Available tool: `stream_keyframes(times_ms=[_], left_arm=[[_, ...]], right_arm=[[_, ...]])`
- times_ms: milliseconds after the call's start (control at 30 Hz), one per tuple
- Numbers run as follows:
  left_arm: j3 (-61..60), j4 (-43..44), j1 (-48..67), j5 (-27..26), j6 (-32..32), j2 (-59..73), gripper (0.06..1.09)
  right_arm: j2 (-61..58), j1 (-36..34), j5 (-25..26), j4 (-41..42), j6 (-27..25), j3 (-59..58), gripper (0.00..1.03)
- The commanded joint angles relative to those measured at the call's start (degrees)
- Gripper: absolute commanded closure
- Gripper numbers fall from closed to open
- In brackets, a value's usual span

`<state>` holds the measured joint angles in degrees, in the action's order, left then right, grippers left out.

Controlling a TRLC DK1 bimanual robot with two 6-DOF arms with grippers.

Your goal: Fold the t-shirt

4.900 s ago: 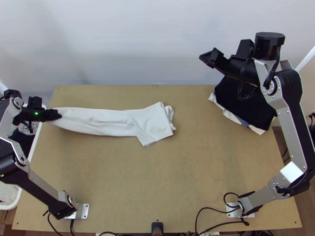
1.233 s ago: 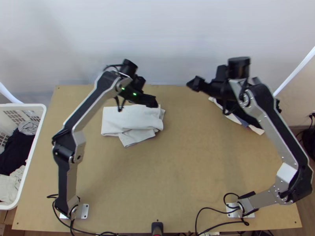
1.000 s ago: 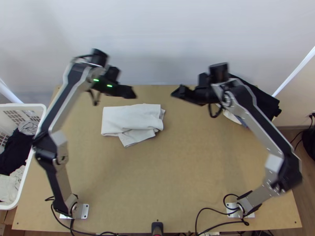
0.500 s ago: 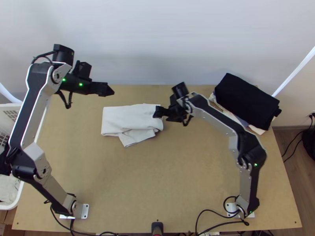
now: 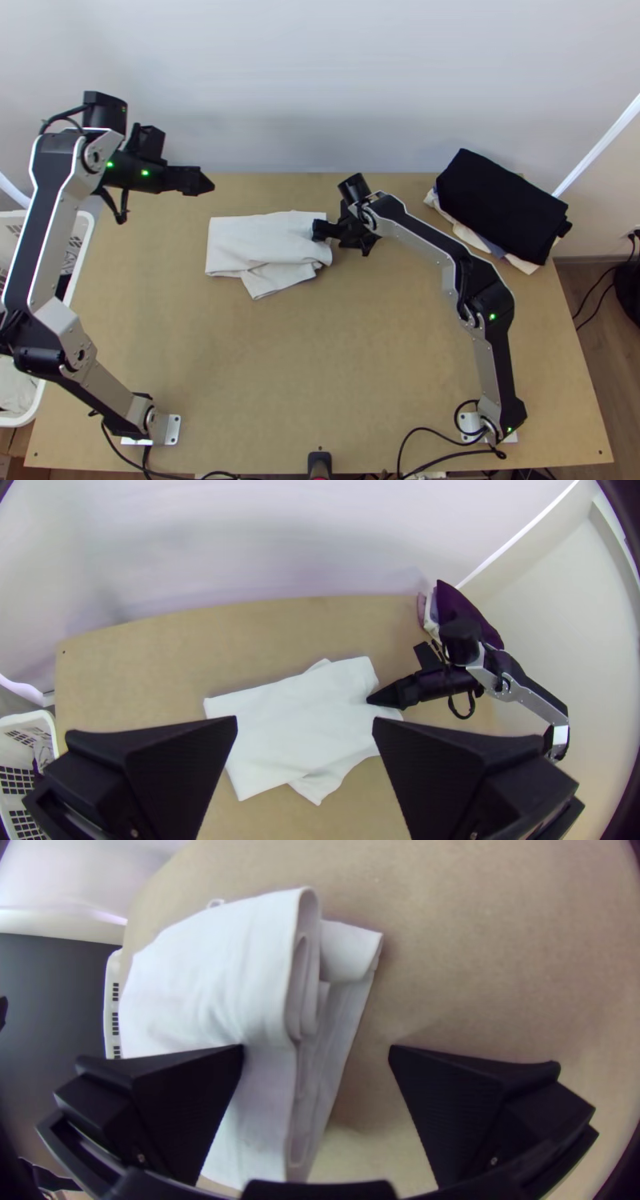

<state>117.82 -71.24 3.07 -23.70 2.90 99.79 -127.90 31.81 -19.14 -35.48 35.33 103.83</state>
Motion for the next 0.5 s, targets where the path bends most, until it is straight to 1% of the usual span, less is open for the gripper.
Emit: stream_keyframes(times_ms=[0, 233, 333, 467], left_arm=[[-1.5, -1.0, -0.8, 0.5, 1.4, -2.3, 0.10], [-1.6, -1.5, -1.4, 1.6, 1.9, -3.4, 0.10], [-1.6, -1.9, -1.8, 1.8, 2.2, -4.0, 0.10], [-1.6, -2.9, -2.8, 2.1, 3.2, -4.9, 0.10]], right_arm=[[-2.8, -1.4, -3.3, 0.5, 0.0, 0.7, 0.04], [-5.1, -2.8, -16.0, 4.7, 4.1, 0.5, 0.04], [-6.8, -2.0, -18.6, 6.0, 5.2, 1.8, 0.04], [-9.5, 0.0, -19.6, 6.2, 5.8, 6.0, 0.04]])
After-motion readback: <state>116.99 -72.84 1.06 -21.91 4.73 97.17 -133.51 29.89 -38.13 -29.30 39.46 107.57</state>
